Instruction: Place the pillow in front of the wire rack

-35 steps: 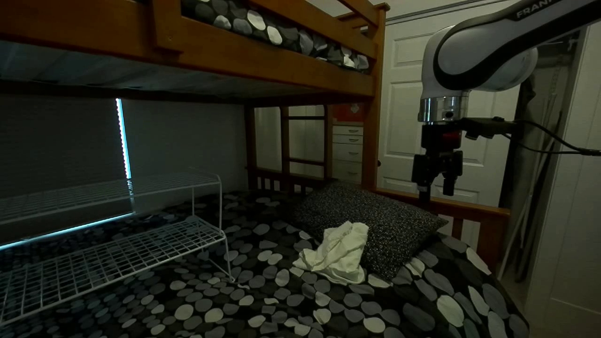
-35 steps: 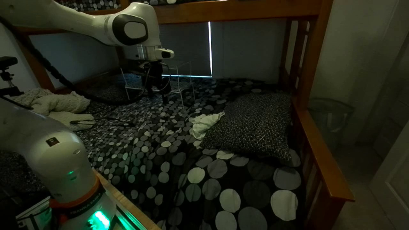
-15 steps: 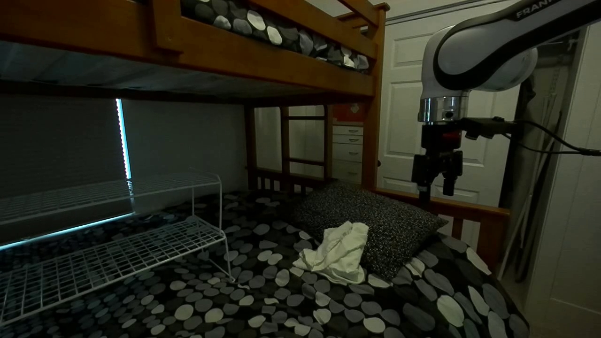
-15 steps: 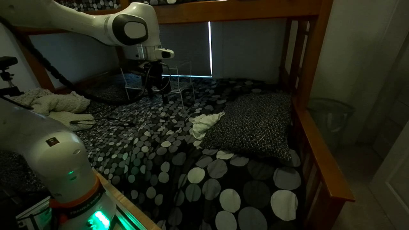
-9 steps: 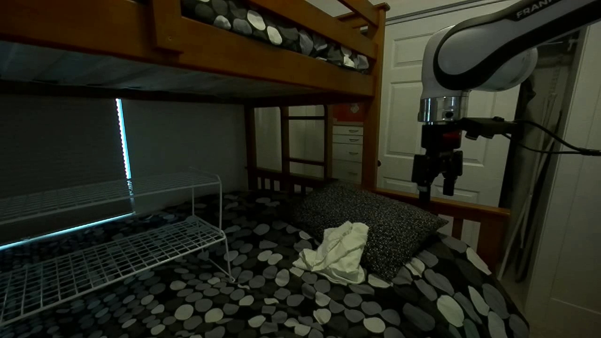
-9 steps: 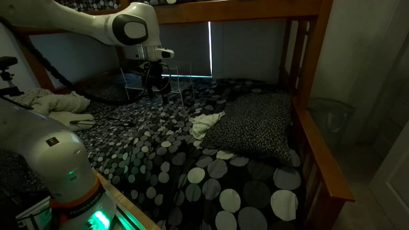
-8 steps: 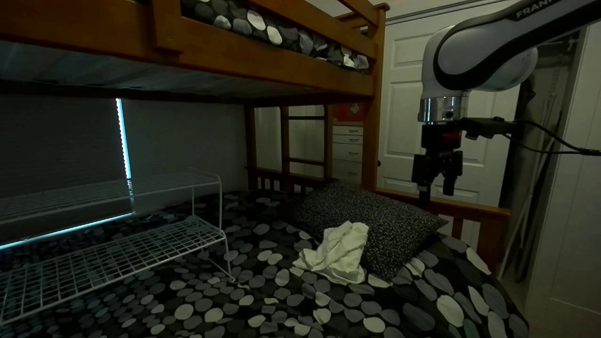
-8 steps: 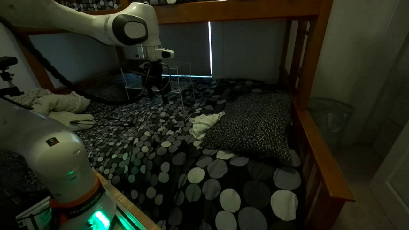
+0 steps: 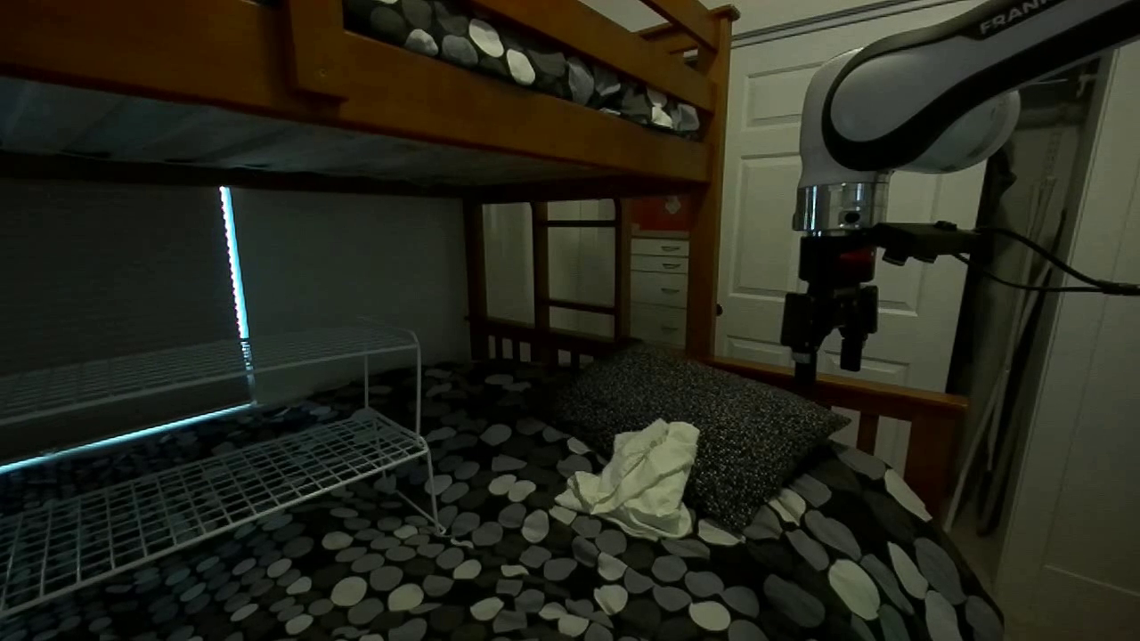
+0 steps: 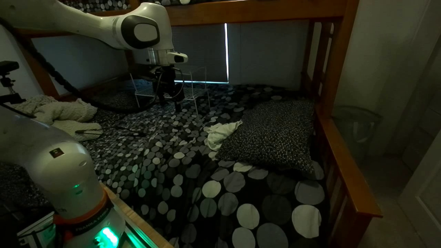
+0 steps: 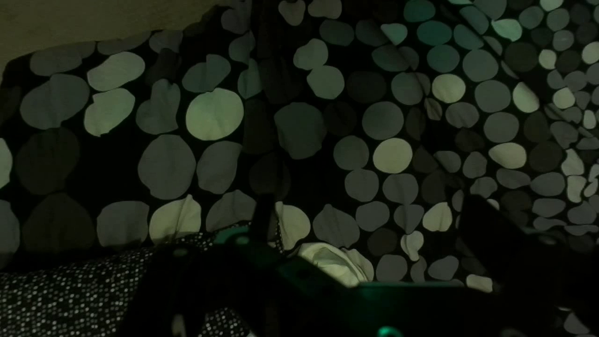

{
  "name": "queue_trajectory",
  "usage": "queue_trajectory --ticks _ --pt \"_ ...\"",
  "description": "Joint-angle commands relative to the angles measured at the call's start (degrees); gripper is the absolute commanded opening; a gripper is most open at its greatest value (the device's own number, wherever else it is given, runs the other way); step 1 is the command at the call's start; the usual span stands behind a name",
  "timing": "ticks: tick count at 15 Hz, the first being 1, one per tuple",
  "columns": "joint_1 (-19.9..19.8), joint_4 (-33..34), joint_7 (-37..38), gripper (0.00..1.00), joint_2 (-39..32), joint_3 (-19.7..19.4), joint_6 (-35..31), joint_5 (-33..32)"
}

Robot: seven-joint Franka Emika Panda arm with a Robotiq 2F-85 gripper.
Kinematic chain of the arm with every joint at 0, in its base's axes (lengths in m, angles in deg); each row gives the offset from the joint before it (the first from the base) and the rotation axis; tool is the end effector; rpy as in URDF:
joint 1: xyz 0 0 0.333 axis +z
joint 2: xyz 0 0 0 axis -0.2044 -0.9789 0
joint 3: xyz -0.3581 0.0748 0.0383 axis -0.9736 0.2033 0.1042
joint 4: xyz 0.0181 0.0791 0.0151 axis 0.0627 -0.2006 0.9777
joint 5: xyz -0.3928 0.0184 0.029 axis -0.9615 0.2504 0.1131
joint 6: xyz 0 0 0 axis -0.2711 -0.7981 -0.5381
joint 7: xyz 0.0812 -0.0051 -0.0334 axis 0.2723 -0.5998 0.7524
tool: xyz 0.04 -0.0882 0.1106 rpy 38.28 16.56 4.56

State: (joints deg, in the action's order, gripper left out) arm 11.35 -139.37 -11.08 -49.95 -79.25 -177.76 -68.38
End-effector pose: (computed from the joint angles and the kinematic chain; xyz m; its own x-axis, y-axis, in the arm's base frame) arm 0.3389 -0.0033 0.4934 0.9994 0.0253 -0.0230 0.0257 -0.9995 0.0161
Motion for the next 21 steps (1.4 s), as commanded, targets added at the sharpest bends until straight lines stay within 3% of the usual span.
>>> queue_trajectory --ticks 1,4,8,12,15,20,21 --pt "-1.1 0.5 1.0 1.00 -3.4 -0.4 -5.8 -1.7" --pt "-3.7 0.9 2.0 1.00 -8.7 0.4 -17.1 -8.7" --pt "-5.6 4.6 5.4 1.00 -18.0 2.3 -25.0 -16.9" --pt "-5.7 12.7 12.8 1.00 -28.5 3.4 -25.8 -24.6" --pt "-3.9 20.1 21.4 1.00 -35.6 3.0 -21.8 -25.3" --pt "-0.9 29.6 32.0 1.00 -45.6 -0.2 -26.1 -30.2" --pt "-0.8 25.8 27.4 1.00 -41.7 -0.3 -25.7 -27.2"
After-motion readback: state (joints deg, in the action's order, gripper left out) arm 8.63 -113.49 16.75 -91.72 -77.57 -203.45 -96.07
